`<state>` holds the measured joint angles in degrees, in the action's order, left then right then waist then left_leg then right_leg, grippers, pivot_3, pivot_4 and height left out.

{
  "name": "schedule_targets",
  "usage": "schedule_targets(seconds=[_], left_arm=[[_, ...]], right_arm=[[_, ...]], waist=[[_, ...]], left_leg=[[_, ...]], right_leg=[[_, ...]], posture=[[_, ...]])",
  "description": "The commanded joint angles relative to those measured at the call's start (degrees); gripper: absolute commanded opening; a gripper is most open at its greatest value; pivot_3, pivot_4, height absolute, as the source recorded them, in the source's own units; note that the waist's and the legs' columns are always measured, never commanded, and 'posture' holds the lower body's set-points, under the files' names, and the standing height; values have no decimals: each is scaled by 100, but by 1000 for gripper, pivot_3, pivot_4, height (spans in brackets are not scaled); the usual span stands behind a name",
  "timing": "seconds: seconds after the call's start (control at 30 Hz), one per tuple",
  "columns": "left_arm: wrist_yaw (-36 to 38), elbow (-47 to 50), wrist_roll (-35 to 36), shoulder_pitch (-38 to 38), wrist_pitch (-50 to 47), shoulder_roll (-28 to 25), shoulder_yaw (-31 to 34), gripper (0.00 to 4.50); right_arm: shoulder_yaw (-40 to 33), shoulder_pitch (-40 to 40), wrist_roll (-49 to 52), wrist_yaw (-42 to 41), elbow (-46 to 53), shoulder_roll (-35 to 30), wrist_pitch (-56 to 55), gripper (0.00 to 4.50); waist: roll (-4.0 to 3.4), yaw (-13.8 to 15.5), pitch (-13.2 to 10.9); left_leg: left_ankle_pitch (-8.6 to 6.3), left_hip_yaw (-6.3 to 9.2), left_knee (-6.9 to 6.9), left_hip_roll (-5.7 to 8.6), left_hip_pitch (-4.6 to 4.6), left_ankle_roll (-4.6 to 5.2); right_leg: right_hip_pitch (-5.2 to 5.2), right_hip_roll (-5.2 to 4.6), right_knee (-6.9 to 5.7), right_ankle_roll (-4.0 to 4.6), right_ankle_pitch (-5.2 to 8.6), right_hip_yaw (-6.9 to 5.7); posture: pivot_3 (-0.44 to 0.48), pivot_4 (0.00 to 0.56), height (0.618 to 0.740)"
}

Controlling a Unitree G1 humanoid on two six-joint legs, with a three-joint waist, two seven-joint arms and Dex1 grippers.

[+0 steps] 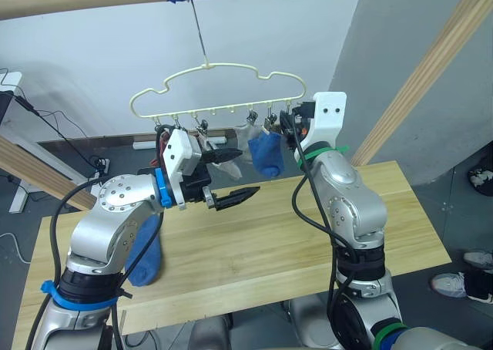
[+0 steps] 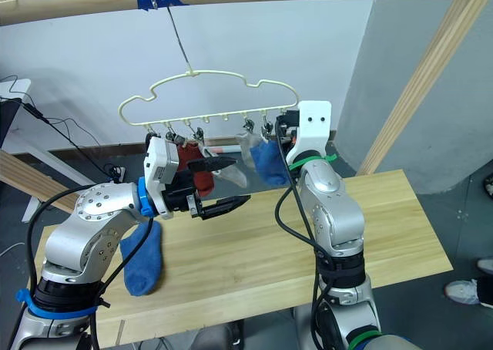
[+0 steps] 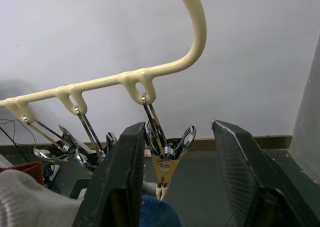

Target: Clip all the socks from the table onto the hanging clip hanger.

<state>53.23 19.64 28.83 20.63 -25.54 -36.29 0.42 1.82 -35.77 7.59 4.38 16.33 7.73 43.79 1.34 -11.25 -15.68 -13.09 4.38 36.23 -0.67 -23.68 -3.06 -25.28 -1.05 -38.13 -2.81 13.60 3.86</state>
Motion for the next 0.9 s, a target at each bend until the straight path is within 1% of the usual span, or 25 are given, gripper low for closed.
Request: schedule_targets(seconds=[0.03, 0.47, 0.9], left_arm=[[7, 108, 13, 17, 98, 3, 25, 4500], [-21, 128, 4, 28, 81, 6, 5, 4500], [-29, 121, -14, 36, 83, 29, -24, 4500]], right_arm=[[53, -231, 84, 133, 323, 284, 0, 2146], [92, -267, 154, 165, 346, 277, -75, 2146], [122, -248, 175, 268, 468, 317, 139, 2146]], waist=[[0, 0, 0], [0, -1, 0], [0, -1, 0]], left_leg=[[0, 0, 0, 0, 0, 0], [0, 0, 1, 0, 0, 0], [0, 0, 4, 0, 0, 0]], right_leg=[[0, 0, 0, 0, 0, 0], [0, 0, 0, 0, 0, 0], [0, 0, -2, 0, 0, 0]], posture=[[-240, 257, 740], [-245, 256, 740], [-243, 255, 740]])
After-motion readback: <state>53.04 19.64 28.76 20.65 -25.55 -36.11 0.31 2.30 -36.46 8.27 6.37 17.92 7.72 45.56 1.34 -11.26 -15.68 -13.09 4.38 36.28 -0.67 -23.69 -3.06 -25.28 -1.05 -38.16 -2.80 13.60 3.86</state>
